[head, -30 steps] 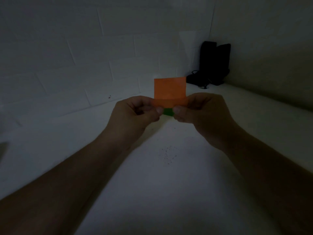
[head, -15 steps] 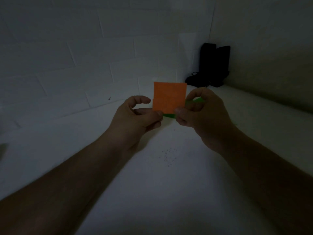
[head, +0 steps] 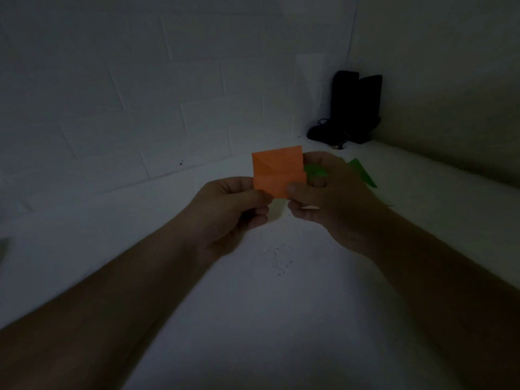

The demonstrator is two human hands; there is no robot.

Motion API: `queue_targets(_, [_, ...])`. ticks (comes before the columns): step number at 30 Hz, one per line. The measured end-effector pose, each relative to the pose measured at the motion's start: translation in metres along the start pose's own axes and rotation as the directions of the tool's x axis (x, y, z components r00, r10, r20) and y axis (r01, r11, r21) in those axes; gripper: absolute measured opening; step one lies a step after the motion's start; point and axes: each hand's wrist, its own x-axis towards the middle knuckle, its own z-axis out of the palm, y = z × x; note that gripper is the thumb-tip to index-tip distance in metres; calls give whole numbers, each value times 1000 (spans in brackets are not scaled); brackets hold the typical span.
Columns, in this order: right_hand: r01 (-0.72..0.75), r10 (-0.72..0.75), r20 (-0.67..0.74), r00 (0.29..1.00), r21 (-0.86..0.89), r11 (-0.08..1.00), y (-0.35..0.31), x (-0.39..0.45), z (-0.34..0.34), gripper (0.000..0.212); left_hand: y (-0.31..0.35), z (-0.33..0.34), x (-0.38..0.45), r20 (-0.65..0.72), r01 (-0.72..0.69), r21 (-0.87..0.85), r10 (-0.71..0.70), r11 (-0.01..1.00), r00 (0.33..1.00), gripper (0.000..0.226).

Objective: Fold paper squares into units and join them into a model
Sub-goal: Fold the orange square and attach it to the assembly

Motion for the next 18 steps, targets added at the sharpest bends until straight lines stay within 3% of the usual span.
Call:
queue_targets(5, [68, -63, 93, 994, -52, 996, 4, -2, 2, 46, 1, 1, -2, 52, 23, -3, -23, 1000, 998, 10])
queue_targets(11, [48, -39, 110, 993, -73, 996, 6, 2, -3, 55, 0, 2, -2, 60, 7, 33, -9, 999, 998, 17])
queue_targets(14, [72, -59, 82, 995, -164, 984, 5, 3, -5, 56, 0, 1, -2, 61, -8, 45, 5, 999, 998, 19])
queue_targets(18, [62, -54, 78, 996, -115, 991, 4, 1, -7, 55, -1, 1, 0, 50, -16, 46, 14, 999, 999, 16])
